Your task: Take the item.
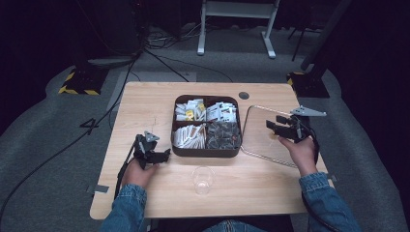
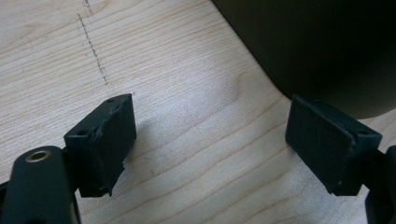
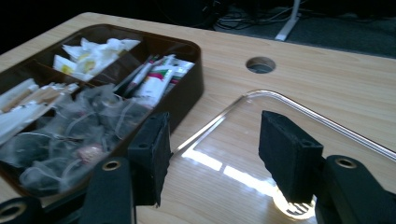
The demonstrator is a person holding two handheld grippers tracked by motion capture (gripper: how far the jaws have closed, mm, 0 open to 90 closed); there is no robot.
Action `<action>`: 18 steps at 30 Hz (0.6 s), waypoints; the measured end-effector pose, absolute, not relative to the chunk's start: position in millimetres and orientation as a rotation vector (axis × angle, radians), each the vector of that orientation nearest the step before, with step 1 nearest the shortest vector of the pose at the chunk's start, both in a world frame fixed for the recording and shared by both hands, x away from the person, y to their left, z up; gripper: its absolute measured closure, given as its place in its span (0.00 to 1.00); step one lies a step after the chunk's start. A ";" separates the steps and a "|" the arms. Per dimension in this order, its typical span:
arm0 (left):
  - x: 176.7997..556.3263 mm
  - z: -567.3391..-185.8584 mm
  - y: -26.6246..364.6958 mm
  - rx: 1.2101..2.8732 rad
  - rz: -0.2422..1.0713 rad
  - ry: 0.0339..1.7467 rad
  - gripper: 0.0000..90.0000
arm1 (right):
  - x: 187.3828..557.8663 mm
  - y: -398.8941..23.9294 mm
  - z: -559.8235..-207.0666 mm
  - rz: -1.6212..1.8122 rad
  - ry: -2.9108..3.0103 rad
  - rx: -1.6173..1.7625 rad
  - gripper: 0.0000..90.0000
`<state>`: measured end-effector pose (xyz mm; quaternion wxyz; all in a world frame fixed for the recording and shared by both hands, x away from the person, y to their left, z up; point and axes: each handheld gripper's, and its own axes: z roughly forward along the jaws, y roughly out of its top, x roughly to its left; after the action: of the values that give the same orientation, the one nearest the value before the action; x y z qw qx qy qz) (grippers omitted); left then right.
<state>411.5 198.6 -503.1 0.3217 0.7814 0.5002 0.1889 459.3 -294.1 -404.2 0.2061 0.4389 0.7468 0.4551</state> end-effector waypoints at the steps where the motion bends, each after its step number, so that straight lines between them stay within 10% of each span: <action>1: 411.4 -503.2 198.5 2.050 0.496 1.316 0.19 | 459.2 -291.3 -403.1 1.274 2.088 1.214 0.48; 18: 410.1 -503.3 198.5 2.050 0.498 1.322 0.18 | 468.2 -224.5 -399.6 1.320 2.250 1.088 0.48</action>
<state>410.1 198.5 -503.3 0.3203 0.7799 0.5032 0.1895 468.2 -224.5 -399.6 0.1571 0.3800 0.7862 0.4613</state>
